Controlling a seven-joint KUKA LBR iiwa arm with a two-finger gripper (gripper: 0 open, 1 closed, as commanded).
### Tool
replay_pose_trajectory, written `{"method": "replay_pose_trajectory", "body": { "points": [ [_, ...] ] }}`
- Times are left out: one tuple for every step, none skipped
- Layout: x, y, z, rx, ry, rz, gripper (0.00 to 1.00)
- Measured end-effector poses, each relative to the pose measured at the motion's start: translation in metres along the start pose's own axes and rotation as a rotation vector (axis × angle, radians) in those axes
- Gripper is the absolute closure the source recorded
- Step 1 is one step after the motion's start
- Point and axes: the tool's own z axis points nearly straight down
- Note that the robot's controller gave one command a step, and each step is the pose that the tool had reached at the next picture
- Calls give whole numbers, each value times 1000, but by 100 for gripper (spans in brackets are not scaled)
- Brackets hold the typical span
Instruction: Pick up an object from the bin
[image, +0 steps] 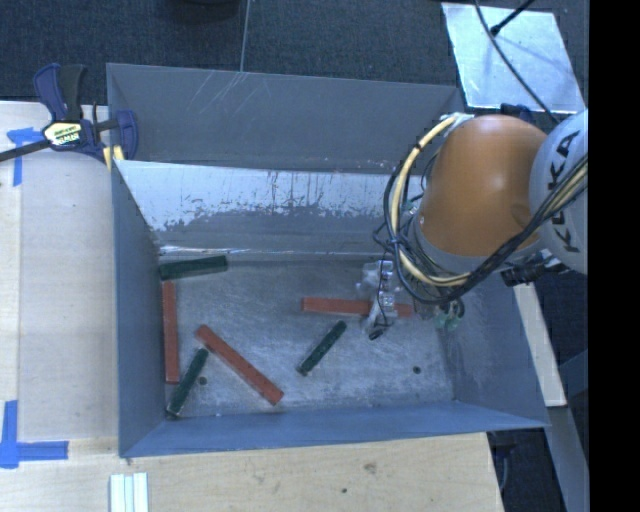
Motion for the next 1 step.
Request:
{"method": "replay_pose_trajectory", "body": {
  "points": [
    [32, 8, -57, -1, 5, -294, 100]
  ]
}}
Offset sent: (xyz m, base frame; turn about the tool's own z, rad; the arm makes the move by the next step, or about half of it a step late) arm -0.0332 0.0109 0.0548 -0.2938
